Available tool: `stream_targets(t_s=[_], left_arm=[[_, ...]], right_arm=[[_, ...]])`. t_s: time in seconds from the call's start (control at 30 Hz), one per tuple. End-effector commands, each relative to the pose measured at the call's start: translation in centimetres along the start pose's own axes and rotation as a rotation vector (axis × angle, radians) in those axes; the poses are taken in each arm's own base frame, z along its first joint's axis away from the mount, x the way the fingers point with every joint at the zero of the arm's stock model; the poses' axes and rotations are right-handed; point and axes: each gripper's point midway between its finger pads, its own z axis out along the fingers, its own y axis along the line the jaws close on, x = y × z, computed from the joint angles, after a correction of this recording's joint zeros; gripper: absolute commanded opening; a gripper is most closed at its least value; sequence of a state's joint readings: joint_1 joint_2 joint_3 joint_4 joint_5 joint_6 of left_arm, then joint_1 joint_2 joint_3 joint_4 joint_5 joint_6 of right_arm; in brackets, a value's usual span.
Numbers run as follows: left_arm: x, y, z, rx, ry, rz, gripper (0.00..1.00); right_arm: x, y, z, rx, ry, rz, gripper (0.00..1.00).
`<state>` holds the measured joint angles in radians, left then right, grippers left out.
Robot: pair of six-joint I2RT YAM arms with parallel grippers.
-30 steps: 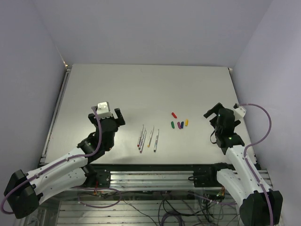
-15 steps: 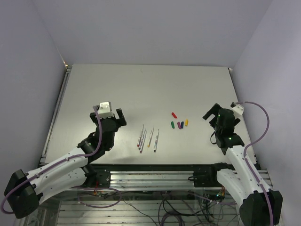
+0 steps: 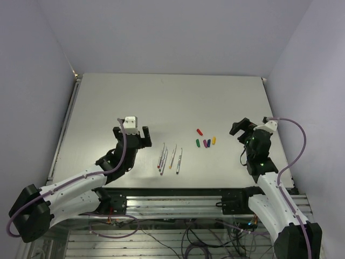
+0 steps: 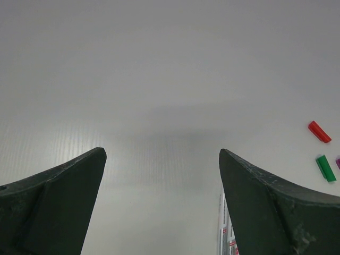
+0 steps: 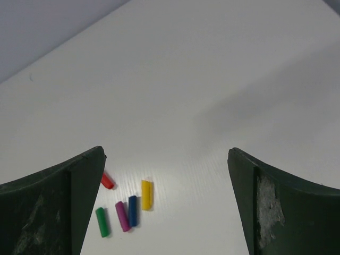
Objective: Insert the pens into the pen caps
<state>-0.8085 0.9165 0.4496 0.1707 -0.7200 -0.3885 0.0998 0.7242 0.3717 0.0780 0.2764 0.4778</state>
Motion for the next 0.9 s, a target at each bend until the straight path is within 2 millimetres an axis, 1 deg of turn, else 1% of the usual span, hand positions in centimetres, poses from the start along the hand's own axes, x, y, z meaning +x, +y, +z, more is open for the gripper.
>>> stream_targets(t_s=[0.0, 0.13, 0.2, 0.27, 0.37, 0.47, 0.57, 0.67, 0.8, 0.87], left_arm=[[-0.5, -1.6, 0.3, 0.076, -0.019, -0.033, 0.99], [-0.5, -1.8, 0.1, 0.098, -0.036, -0.046, 0.99], [-0.4, -1.6, 0.1, 0.091, -0.041, -0.062, 0.99], [0.1, -1.5, 0.3, 0.081, -0.025, -0.058, 0.99], [1.0, -1.4, 0.7, 0.053, 0.021, -0.015, 0.99], [1.8, -1.8, 1.1, 0.054, 0.079, 0.041, 0.99], [2.4, -2.6, 1.1, 0.084, 0.113, 0.044, 0.97], [2.1, -3.5, 0.9, 0.141, 0.088, 0.001, 0.97], [2.0, -3.5, 0.4, 0.164, 0.064, -0.068, 0.93], [2.4, -3.5, 0.1, 0.174, 0.079, -0.062, 0.90]], right_arm=[[-2.8, 2.0, 0.7, -0.030, -0.056, 0.152, 1.00], [-3.9, 2.6, 2.1, -0.021, -0.058, 0.123, 1.00], [-4.1, 3.3, 2.7, -0.055, -0.055, 0.058, 0.96], [-4.1, 4.1, 3.0, -0.103, -0.052, -0.004, 0.96], [-4.2, 3.9, 3.1, -0.086, -0.065, 0.036, 0.96], [-4.7, 4.0, 2.8, -0.097, -0.099, 0.060, 0.95], [-6.0, 4.4, 2.2, -0.130, -0.159, 0.051, 0.88], [-6.8, 4.5, 2.0, -0.135, -0.190, 0.021, 0.77], [-6.5, 4.4, 2.1, -0.139, -0.183, -0.036, 0.70], [-6.0, 4.6, 2.1, -0.163, -0.175, -0.060, 0.60]])
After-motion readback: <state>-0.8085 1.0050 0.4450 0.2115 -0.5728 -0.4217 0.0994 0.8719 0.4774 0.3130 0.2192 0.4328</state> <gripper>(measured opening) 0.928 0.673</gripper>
